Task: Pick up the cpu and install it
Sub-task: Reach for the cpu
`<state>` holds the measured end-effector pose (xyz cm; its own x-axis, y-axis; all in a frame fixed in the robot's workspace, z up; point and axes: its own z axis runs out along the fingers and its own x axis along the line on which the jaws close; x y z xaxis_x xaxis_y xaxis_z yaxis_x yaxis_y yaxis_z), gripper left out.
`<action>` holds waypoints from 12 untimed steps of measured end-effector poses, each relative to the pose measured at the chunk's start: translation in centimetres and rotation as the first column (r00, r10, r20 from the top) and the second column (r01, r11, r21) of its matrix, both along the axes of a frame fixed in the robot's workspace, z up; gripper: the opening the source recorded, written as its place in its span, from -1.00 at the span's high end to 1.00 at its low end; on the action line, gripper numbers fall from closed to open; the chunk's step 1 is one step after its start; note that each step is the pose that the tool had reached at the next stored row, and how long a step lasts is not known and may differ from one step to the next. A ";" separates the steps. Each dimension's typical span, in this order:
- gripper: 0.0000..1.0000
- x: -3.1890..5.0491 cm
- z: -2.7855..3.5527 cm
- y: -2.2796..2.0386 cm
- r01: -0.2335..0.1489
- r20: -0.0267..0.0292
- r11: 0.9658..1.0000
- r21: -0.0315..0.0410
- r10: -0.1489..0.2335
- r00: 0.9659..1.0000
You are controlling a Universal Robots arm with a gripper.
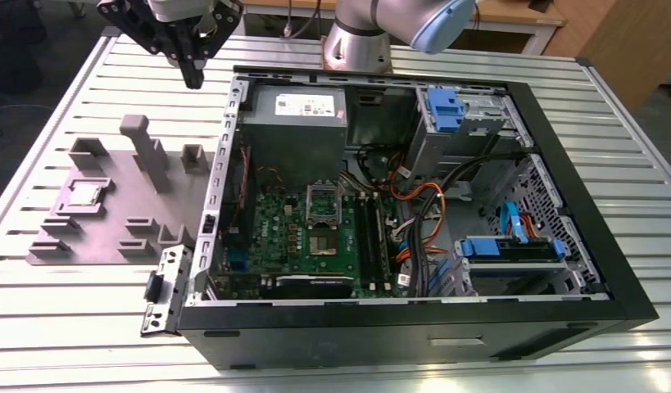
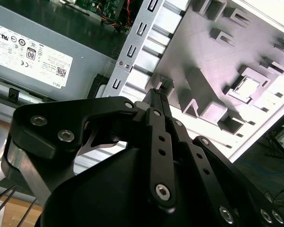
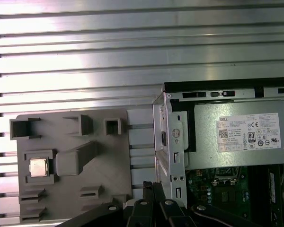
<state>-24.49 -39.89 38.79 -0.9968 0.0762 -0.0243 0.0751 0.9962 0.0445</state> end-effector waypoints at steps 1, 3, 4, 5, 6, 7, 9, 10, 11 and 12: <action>0.72 0.00 0.00 0.00 0.000 0.000 1.000 0.000 0.000 1.000; 0.72 -0.02 -0.01 0.00 0.000 0.000 1.000 0.000 0.000 1.000; 0.72 -0.05 -0.02 0.00 0.000 0.000 1.000 0.000 0.000 1.000; 0.72 -0.13 -0.01 0.00 0.000 0.000 1.000 0.000 0.000 1.000; 0.72 -0.22 -0.01 0.00 0.000 0.000 1.000 0.000 0.000 1.000; 0.72 -0.35 -0.01 0.00 0.000 0.000 1.000 0.000 0.000 1.000; 0.72 -0.59 -0.01 0.00 0.000 0.000 1.000 0.000 0.000 1.000; 0.72 -0.65 -0.01 0.00 0.000 0.000 1.000 0.000 0.000 1.000; 0.72 -0.65 0.00 0.00 0.000 0.000 1.000 0.000 0.000 1.000; 0.72 -0.65 -0.01 0.00 0.000 0.000 1.000 0.000 0.000 1.000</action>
